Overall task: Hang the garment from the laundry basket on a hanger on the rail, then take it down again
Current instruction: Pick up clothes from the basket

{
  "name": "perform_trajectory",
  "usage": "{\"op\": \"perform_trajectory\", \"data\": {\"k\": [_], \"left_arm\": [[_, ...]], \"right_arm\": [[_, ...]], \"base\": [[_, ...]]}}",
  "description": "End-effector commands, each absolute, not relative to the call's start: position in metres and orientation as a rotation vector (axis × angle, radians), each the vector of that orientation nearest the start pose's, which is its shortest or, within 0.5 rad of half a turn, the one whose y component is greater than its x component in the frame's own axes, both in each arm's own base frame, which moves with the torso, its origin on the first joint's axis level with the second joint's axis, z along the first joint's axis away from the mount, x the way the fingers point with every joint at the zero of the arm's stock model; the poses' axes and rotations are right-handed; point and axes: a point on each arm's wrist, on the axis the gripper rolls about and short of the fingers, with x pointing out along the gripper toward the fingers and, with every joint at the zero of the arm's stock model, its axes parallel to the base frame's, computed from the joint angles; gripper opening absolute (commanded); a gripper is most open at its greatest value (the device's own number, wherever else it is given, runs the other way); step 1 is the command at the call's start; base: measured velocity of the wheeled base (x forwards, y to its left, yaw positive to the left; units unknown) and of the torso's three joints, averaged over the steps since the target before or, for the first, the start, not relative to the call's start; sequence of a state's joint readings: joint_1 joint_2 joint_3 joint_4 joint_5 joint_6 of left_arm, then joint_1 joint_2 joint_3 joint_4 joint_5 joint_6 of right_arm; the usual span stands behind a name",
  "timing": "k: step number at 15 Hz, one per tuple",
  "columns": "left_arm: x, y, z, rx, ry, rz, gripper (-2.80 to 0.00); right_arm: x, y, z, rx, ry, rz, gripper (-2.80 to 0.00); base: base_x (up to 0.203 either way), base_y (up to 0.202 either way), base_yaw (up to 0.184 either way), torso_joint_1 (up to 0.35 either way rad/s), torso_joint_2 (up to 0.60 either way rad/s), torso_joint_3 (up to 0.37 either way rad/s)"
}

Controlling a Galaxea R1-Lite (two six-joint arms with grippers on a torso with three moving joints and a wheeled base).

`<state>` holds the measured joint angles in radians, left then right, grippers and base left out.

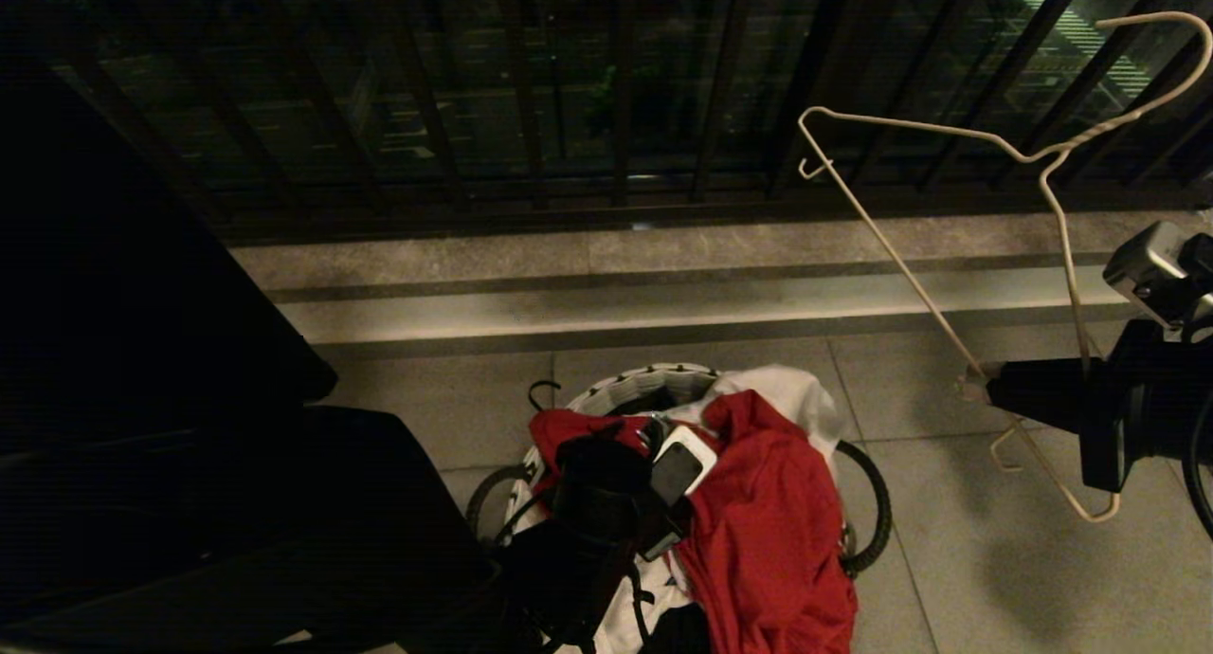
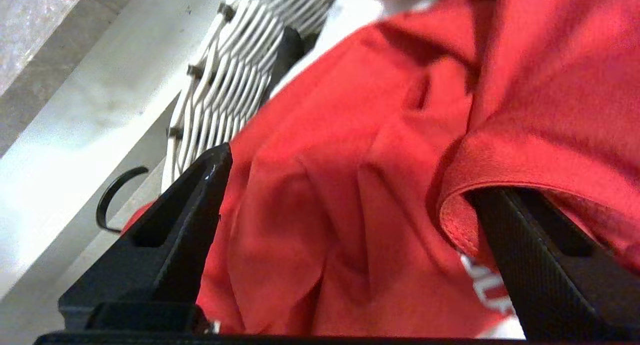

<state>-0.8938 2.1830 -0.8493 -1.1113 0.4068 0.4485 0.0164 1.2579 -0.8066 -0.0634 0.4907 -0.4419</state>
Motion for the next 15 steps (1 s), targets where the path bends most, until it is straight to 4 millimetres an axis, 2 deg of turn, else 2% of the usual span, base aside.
{"op": "perform_trajectory", "data": {"k": [1, 4, 8, 15], "left_arm": [[0.246, -0.292, 0.072, 0.583, 0.067, -0.516, 0.00], [0.250, -0.291, 0.069, 0.613, 0.063, -0.509, 0.00], [0.263, -0.285, 0.090, 0.573, 0.019, -0.437, 0.00], [0.265, -0.285, 0.087, 0.574, 0.023, -0.433, 0.00]], "right_arm": [[0.190, 0.014, 0.239, -0.337, 0.262, 0.579, -2.80], [0.190, 0.014, 0.239, -0.337, 0.262, 0.579, -2.80], [0.191, 0.014, 0.239, -0.337, 0.263, 0.579, -2.80], [0.191, 0.014, 0.238, -0.337, 0.266, 0.580, -2.80]], "base": [[0.000, 0.000, 0.000, 0.000, 0.00, 0.000], [0.000, 0.000, 0.000, 0.000, 0.00, 0.000], [0.000, 0.000, 0.000, 0.000, 0.00, 0.000], [0.000, 0.000, 0.000, 0.000, 0.00, 0.000]]}}
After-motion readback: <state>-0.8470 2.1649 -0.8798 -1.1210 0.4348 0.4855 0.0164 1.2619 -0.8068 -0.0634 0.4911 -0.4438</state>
